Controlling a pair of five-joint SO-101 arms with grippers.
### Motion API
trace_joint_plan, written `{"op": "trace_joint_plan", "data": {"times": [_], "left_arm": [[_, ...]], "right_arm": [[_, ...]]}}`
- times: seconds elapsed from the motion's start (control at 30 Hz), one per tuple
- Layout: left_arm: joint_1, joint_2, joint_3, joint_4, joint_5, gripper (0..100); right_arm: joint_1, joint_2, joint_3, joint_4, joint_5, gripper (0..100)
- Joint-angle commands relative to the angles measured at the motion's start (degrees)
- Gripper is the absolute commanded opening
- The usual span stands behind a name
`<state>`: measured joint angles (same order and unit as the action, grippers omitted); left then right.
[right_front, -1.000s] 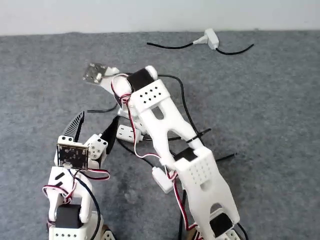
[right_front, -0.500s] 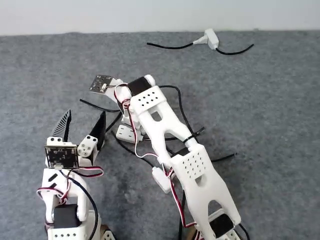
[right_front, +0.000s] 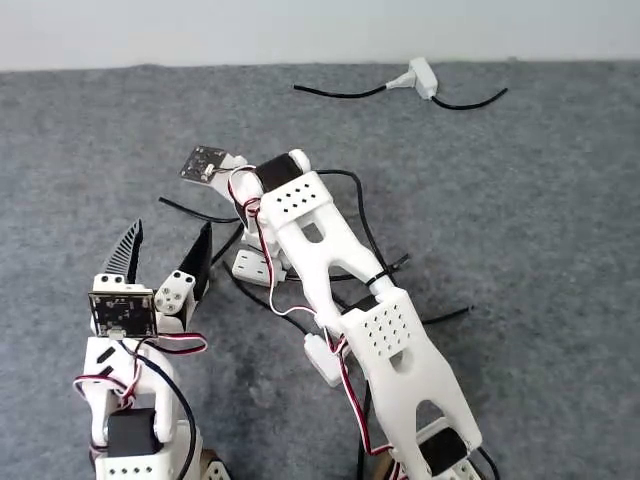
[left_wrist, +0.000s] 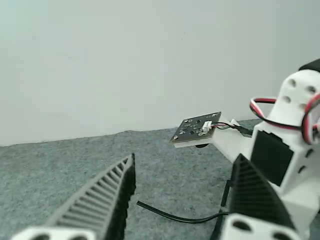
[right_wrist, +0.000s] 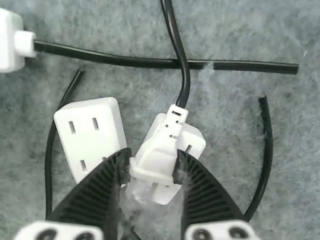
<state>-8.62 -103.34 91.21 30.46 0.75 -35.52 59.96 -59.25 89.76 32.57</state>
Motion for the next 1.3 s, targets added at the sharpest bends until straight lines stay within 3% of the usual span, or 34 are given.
{"op": "trace_joint_plan", "data": {"times": [0.0,0.4,0.6,0.7,1.03,1.27], "left_arm": [[-0.4,-0.7,-0.6,-1.9,0.6,30],[-0.5,-0.7,-0.6,-1.9,0.5,30],[-2.9,-0.7,-1.0,-2.0,0.8,31],[-3.2,-0.7,-1.5,-1.8,1.3,31],[-1.2,-0.6,-1.5,-0.8,0.1,31],[6.2,-0.6,-1.5,2.5,-5.2,31]], "right_arm": [[0.6,2.9,0.1,-1.5,-1.0,0.9],[0.0,3.7,-0.9,0.2,-1.1,0.9],[0.0,1.7,-13.7,13.2,-0.5,1.0],[1.4,-3.5,-19.0,13.5,-2.9,2.3],[4.9,-30.9,-16.6,13.5,-9.3,49.8],[7.4,-52.3,5.5,13.4,-13.1,53.0]]}}
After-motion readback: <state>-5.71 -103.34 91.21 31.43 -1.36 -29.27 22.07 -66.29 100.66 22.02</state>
